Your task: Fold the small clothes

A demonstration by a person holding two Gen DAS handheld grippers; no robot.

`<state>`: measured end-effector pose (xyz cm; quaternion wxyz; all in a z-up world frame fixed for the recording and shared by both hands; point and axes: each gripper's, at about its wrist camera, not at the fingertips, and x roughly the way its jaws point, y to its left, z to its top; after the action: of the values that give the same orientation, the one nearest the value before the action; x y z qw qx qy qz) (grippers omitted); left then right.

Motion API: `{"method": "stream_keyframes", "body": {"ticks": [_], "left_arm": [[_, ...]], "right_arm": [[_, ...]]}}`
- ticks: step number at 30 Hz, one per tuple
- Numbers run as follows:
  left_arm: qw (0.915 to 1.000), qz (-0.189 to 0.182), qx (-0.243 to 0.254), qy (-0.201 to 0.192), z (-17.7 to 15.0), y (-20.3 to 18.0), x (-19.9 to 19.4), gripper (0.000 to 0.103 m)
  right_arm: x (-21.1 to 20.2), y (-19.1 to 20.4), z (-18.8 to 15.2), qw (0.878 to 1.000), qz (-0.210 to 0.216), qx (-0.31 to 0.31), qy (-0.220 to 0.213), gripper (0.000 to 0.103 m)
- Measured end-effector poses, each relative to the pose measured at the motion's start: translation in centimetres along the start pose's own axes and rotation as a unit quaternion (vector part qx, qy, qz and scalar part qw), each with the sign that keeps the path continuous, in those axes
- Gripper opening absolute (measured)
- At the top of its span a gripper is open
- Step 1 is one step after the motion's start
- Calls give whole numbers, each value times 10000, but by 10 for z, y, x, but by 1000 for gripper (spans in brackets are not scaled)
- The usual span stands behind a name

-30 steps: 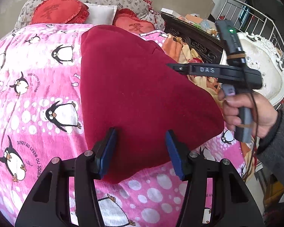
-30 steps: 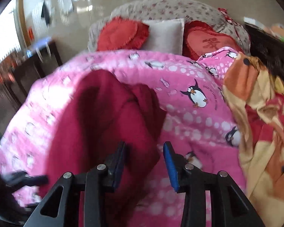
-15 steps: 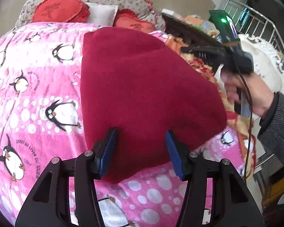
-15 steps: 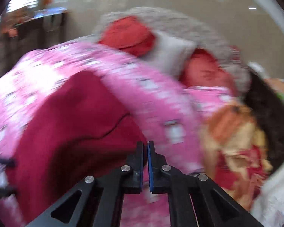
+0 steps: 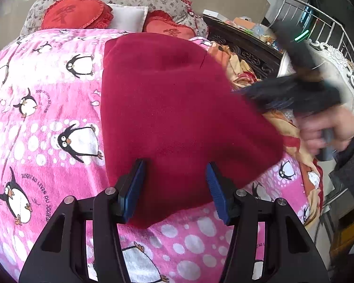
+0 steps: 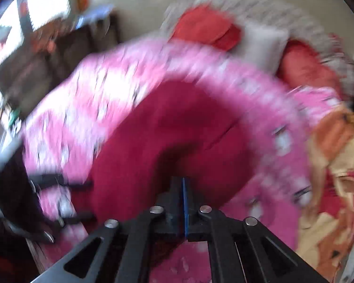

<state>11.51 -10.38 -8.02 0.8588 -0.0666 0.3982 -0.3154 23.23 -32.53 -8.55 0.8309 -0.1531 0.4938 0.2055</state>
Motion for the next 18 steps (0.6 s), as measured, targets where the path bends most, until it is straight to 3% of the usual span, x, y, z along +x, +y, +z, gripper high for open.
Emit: {"method": "stream_keyframes", "body": {"ticks": [2,3,4,5,7,9,13,15,16,17,18], "left_arm": [[9998,77,158,62,2,-5,0,53],[9997,124,197,99,3,-6,1,54],[9994,206,223,146,3,-6,3,54],[9994,221,208,154,3,-5,3,54],[9997,156,166,126,2,-2,2,54],[9997,160,164,90,1,-2,2,54],[9995,209,209,74,1,-4,3,58],[9994,258,216,115,2,-6,4,60],[9993,286,205,148,4,-7,4,62],[9990,341,191,193,6,-9,5,63],[9989,368,179,227,7,-11,6,63]], "right_arm": [[5,-28,-8,9956,-74,903,-258,0],[1,-37,-9,9914,-443,1191,-314,0],[0,-39,-8,9855,-1193,1193,-185,0],[3,-44,-11,9782,-1688,1212,52,0],[-4,-50,-17,9779,-1507,1449,44,0],[-27,-39,-16,9805,-1323,1406,-367,0],[-70,12,-3,9848,-372,1146,-1250,4],[-66,36,4,9868,165,911,-1326,13],[-56,50,4,9909,164,638,-1178,29],[-43,57,2,9947,-169,411,-931,47],[-15,57,-4,9963,-678,353,-398,51]]}}
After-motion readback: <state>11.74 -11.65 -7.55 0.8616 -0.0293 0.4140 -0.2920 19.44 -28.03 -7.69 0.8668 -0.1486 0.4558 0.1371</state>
